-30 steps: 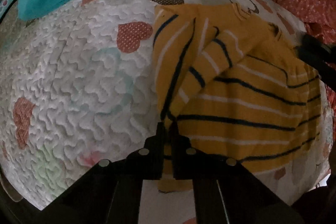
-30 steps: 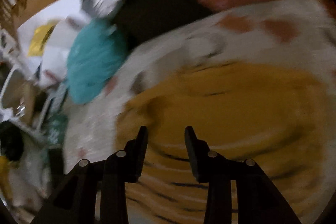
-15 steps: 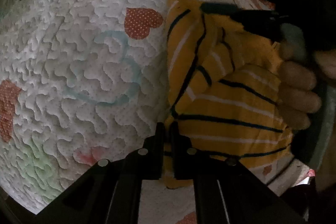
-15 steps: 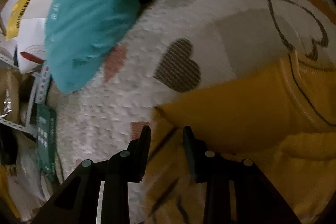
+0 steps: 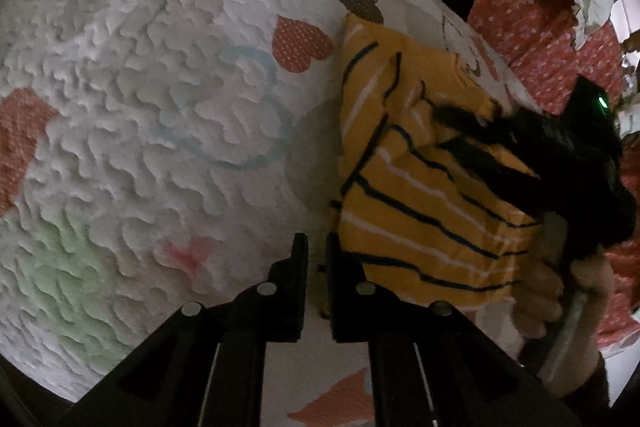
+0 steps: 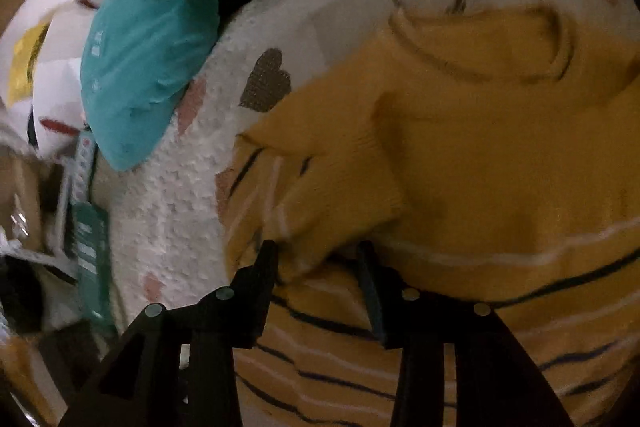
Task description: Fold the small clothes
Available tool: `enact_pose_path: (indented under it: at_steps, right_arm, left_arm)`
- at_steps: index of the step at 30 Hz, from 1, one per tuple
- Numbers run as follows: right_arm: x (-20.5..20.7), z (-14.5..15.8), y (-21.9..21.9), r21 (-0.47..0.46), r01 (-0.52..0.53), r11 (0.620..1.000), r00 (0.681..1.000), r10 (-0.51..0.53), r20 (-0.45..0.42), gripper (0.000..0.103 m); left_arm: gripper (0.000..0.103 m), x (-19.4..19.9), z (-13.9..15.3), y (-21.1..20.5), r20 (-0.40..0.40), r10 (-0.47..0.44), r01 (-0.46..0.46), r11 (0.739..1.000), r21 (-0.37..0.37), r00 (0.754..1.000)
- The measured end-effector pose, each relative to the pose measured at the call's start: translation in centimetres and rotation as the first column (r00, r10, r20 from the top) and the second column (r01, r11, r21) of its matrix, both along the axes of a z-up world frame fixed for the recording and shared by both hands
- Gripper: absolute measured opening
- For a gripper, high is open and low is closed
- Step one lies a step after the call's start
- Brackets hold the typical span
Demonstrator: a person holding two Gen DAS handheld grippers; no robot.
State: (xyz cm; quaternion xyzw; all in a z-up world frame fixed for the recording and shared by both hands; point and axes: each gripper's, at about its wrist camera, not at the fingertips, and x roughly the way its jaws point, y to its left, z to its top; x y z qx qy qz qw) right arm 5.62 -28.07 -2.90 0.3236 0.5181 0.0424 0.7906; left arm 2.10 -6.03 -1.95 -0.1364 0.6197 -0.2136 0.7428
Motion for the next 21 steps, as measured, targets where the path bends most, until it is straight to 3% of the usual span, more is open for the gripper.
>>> enact_pose_path:
  at_steps: [2, 4, 7, 10, 14, 16, 17, 18, 19, 20, 21]
  right_arm:
    - [2.6, 0.5, 1.8, -0.038, -0.033, 0.999, 0.999, 0.034, 0.026, 0.047]
    - [5.0, 0.6, 3.8, -0.114, -0.093, 0.989, 0.996, 0.093, 0.001, 0.060]
    - [7.8, 0.0, 7.1, -0.266, -0.216, 0.940, 0.976, 0.199, -0.089, 0.076]
    - [8.8, -0.2, 9.9, -0.372, -0.340, 0.864, 0.940, 0.295, -0.173, 0.086]
    - [9.1, -1.4, 12.6, -0.499, -0.478, 0.723, 0.878, 0.376, -0.296, 0.086]
    - [8.8, -2.2, 14.0, -0.571, -0.529, 0.628, 0.849, 0.394, -0.352, 0.079]
    - [8.4, -2.5, 14.9, -0.634, -0.544, 0.549, 0.838, 0.392, -0.380, 0.072]
    - [8.0, -2.6, 15.4, -0.670, -0.546, 0.503, 0.835, 0.390, -0.387, 0.062]
    - [7.7, -2.5, 15.6, -0.682, -0.542, 0.491, 0.837, 0.392, -0.383, 0.048]
    - [7.4, -2.1, 15.6, -0.696, -0.533, 0.481, 0.841, 0.389, -0.375, 0.042]
    - [7.1, -1.5, 15.2, -0.696, -0.518, 0.498, 0.850, 0.388, -0.356, 0.030]
  left_arm:
    - [0.017, -0.1, -0.2, -0.5, -0.008, 0.007, -0.007, 1.000, -0.006, 1.000]
    - [0.019, 0.1, -0.3, -1.0, -0.017, 0.015, -0.015, 1.000, -0.005, 1.000]
    - [0.021, 0.2, -1.2, -1.9, -0.056, 0.016, -0.018, 1.000, -0.024, 0.998]
    - [0.023, -0.4, -2.0, -2.2, -0.096, 0.011, -0.016, 0.998, -0.059, 0.995]
    - [0.031, -1.2, -2.1, -2.3, -0.102, 0.033, -0.041, 0.996, -0.079, 0.994]
    - [0.031, -1.7, -2.1, -2.5, -0.104, 0.043, -0.053, 0.995, -0.089, 0.994]
    - [0.027, -2.1, -2.2, -2.8, -0.114, 0.036, -0.047, 0.994, -0.100, 0.993]
    - [0.012, -2.3, -2.1, -3.1, -0.118, 0.029, -0.042, 0.993, -0.109, 0.993]
    - [0.009, -2.6, -1.9, -3.4, -0.115, 0.020, -0.034, 0.992, -0.118, 0.993]
    - [0.007, -2.9, -1.5, -3.6, -0.102, 0.019, -0.031, 0.992, -0.122, 0.995]
    - [0.006, -3.2, -0.9, -3.8, -0.086, 0.019, -0.030, 0.991, -0.134, 0.996]
